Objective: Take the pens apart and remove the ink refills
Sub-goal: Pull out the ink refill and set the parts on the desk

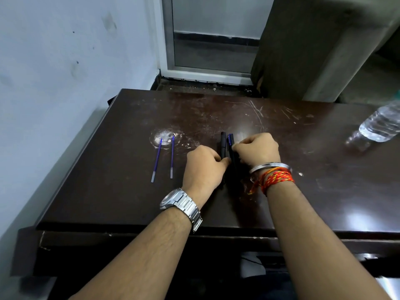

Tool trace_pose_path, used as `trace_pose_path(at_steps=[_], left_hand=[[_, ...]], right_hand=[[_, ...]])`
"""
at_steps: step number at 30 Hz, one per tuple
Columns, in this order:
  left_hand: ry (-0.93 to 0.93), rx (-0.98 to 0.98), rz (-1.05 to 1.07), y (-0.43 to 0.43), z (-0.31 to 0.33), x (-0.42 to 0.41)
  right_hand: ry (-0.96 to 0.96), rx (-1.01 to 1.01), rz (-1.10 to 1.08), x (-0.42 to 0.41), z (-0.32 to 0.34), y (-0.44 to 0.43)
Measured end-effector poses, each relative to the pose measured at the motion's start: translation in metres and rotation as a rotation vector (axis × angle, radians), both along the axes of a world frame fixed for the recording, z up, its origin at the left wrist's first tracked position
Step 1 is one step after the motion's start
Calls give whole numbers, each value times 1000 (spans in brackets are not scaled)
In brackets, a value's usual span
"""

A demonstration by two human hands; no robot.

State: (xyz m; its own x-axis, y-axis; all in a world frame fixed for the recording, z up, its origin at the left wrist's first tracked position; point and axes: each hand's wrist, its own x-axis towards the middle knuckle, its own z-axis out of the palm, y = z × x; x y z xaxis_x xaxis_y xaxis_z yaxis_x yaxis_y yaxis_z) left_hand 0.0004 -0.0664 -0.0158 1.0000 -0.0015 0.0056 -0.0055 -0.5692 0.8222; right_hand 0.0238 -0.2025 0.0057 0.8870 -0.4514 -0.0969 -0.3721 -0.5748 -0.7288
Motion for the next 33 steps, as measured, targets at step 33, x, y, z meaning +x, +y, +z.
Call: trace_pose_path(at_steps=[33], left_hand=[[48, 496, 478, 56, 9, 15]], right_hand=[[-114, -40, 37, -9, 4, 21]])
